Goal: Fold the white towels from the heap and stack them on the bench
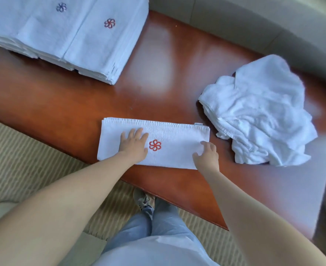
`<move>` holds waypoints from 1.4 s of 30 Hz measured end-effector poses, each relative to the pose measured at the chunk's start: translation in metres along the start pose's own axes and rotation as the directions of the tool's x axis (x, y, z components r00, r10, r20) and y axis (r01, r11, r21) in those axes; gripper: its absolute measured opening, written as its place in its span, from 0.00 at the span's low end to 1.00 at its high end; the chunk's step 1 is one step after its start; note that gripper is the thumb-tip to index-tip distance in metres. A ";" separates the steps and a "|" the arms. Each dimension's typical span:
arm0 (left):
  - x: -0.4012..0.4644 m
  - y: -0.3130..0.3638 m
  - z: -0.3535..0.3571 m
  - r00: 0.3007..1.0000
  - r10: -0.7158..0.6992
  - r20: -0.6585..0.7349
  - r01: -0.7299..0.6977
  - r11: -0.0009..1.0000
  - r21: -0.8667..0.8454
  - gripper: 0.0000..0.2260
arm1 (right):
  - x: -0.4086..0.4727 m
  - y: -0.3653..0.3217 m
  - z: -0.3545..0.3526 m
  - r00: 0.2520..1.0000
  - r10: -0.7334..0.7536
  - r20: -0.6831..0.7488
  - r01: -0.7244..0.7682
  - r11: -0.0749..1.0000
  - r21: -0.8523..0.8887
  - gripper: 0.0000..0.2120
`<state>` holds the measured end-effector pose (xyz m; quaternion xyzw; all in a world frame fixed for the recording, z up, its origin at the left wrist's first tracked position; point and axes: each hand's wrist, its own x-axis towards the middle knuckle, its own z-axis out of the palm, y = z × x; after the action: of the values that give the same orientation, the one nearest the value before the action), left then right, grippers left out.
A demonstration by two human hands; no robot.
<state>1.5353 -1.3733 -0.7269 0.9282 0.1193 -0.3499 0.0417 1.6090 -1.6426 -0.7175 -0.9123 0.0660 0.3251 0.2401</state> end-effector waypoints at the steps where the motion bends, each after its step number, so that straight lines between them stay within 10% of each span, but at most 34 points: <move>1: 0.000 0.013 -0.008 0.999 0.038 0.016 -0.038 0.999 -0.004 0.27 | -0.007 0.001 -0.005 0.986 0.165 -0.001 -0.164 0.977 0.138 0.28; 4: 0.011 0.057 -0.028 0.990 0.131 0.055 -0.129 0.991 -0.038 0.27 | -0.014 0.002 -0.019 0.766 0.596 0.243 -0.605 0.539 0.587 0.31; 6: 0.024 0.086 -0.041 0.980 0.192 0.052 -0.189 0.981 -0.048 0.28 | -0.011 0.009 -0.023 0.690 0.570 0.446 -0.662 0.247 0.708 0.32; 9: 0.044 0.124 -0.058 0.958 0.286 -0.019 -0.287 0.957 -0.040 0.31 | -0.006 0.021 -0.022 0.703 0.467 0.536 -0.660 0.147 0.737 0.28; 16: 0.091 0.182 -0.081 0.958 0.288 0.008 -0.283 0.946 -0.158 0.29 | 0.003 0.042 -0.021 0.710 0.415 0.569 -0.702 0.354 0.618 0.16; 25: 0.113 0.201 -0.112 0.882 0.410 0.232 -0.413 0.910 -0.039 0.04 | 0.011 0.057 -0.032 0.756 0.340 0.560 -0.644 0.544 0.539 0.05; 34: 0.090 0.113 -0.171 0.921 0.386 -0.052 -0.387 0.895 -0.223 0.06 | 0.032 -0.011 -0.052 0.965 0.221 0.143 -0.263 0.786 0.559 0.07; 42: 0.031 -0.043 -0.217 0.948 0.147 -0.283 -0.253 0.886 -0.388 0.08 | 0.010 -0.155 -0.045 0.991 -0.097 -0.090 0.132 0.811 0.570 0.08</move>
<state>1.6857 -1.2913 -0.5838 0.9407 0.0990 -0.1924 0.2611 1.6853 -1.5278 -0.6324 -0.8086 0.1127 0.2489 0.5210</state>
